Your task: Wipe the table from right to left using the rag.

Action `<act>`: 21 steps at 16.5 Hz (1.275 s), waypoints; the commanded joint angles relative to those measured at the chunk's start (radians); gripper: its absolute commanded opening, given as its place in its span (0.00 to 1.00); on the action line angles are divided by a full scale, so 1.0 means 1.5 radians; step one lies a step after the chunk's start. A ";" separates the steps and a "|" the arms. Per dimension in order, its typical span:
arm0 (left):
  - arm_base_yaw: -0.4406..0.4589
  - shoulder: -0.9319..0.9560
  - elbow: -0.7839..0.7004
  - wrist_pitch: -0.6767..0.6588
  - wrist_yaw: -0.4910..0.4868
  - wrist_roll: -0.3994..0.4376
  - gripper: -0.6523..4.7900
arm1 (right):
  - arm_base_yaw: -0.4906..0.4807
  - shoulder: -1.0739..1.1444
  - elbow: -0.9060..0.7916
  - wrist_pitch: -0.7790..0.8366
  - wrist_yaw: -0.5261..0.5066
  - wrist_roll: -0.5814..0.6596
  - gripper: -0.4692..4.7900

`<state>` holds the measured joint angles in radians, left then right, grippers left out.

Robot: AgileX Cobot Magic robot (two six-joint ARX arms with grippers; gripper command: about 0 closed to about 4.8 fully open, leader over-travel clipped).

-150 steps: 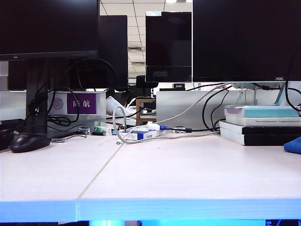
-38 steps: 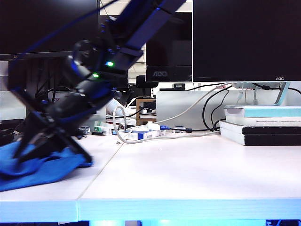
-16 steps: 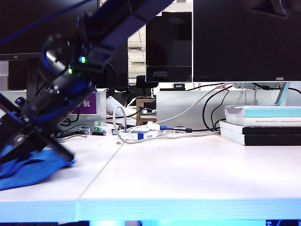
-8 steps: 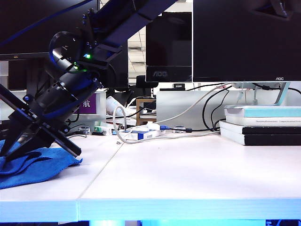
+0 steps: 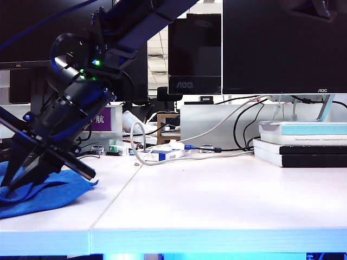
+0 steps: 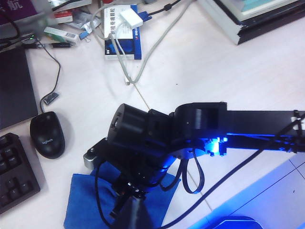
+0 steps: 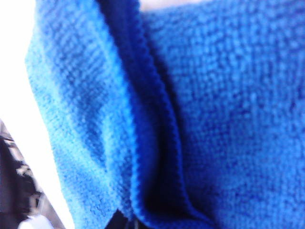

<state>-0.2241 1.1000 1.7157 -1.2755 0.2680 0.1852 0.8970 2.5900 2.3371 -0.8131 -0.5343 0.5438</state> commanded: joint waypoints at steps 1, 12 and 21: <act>0.000 0.000 0.002 0.011 -0.002 -0.001 0.11 | 0.002 -0.004 0.001 -0.026 0.019 -0.029 0.08; 0.000 0.001 0.002 0.003 -0.005 -0.001 0.11 | -0.001 -0.005 0.155 -0.164 0.026 -0.141 0.70; 0.044 0.023 -0.095 0.005 -0.041 -0.050 0.11 | 0.000 -0.006 0.184 -0.250 0.030 -0.224 0.70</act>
<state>-0.1635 1.1416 1.5906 -1.2766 0.1967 0.1177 0.8944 2.5885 2.6099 -1.1873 -0.4896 0.2150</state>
